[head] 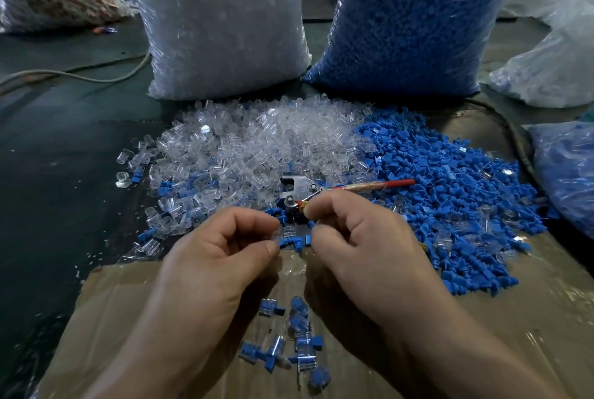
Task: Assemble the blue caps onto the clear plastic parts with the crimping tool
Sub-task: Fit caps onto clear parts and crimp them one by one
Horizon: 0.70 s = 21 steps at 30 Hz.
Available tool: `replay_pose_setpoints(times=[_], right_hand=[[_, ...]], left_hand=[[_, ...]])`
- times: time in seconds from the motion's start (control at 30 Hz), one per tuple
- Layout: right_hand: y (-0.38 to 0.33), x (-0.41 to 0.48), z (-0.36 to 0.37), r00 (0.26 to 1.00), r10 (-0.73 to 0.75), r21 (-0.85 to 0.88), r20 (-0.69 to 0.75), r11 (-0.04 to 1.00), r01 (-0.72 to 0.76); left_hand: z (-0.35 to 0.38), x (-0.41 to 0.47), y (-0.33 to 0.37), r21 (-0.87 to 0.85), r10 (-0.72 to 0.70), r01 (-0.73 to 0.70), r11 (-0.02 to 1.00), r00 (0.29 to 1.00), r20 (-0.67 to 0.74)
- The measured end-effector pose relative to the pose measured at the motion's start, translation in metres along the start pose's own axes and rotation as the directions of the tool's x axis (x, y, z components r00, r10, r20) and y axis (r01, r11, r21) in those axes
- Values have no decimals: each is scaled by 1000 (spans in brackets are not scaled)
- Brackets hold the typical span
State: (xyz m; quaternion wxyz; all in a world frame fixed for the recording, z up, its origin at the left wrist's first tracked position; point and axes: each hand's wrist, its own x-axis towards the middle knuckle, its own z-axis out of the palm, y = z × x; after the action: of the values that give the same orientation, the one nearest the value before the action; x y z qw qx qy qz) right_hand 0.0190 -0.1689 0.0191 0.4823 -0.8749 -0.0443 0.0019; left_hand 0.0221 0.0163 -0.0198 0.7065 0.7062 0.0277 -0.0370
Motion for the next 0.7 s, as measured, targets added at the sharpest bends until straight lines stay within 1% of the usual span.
replay_pose_setpoints(times=[0.03,0.07,0.1,0.17,0.27,0.3,0.33,0.4,0.43,0.5,0.53,0.57,0.6,0.7], right_hand=[[-1,1,-1,997,69,156,47,985,-76],[-2,1,-1,986,126,301,113,941,-155],[-3,2,-2,973,157,409,170,887,-215],[-5,3,-2,959,168,515,228,815,-266],[-7,2,1,958,134,639,253,721,-269],[-8,1,1,961,119,666,251,699,-261],[-9,0,1,964,106,672,245,698,-248],[-11,-3,0,974,80,624,214,756,-199],[-11,-4,-1,982,62,559,180,815,-153],[-11,-7,-1,997,-40,303,70,953,17],[-12,-7,0,993,-110,168,33,980,103],[-13,-9,1,985,-172,74,20,983,170],[-14,-10,3,977,-213,32,15,977,212],[-16,-12,5,958,-287,-24,-24,958,287]], left_hand=[[1,-1,2,-19,-4,4,1000,1000,6],[3,-1,3,-33,-1,2,999,1000,14],[3,-1,5,-51,1,0,999,1000,19],[4,-2,9,-94,11,-9,996,1000,26],[5,-3,12,-105,51,-47,993,998,37],[6,-3,14,-129,54,-49,990,998,30],[6,-3,14,-154,50,-46,987,999,18],[5,-4,16,-183,34,-34,983,999,-2],[5,-5,17,-181,25,-26,983,1000,-9],[5,-6,18,-181,7,-9,983,1000,-11],[6,-6,19,-190,-4,3,982,1000,-6],[7,-7,20,-200,-17,16,980,1000,0],[8,-8,20,-202,-19,20,979,1000,7],[11,-8,20,-178,-14,17,984,1000,16]])
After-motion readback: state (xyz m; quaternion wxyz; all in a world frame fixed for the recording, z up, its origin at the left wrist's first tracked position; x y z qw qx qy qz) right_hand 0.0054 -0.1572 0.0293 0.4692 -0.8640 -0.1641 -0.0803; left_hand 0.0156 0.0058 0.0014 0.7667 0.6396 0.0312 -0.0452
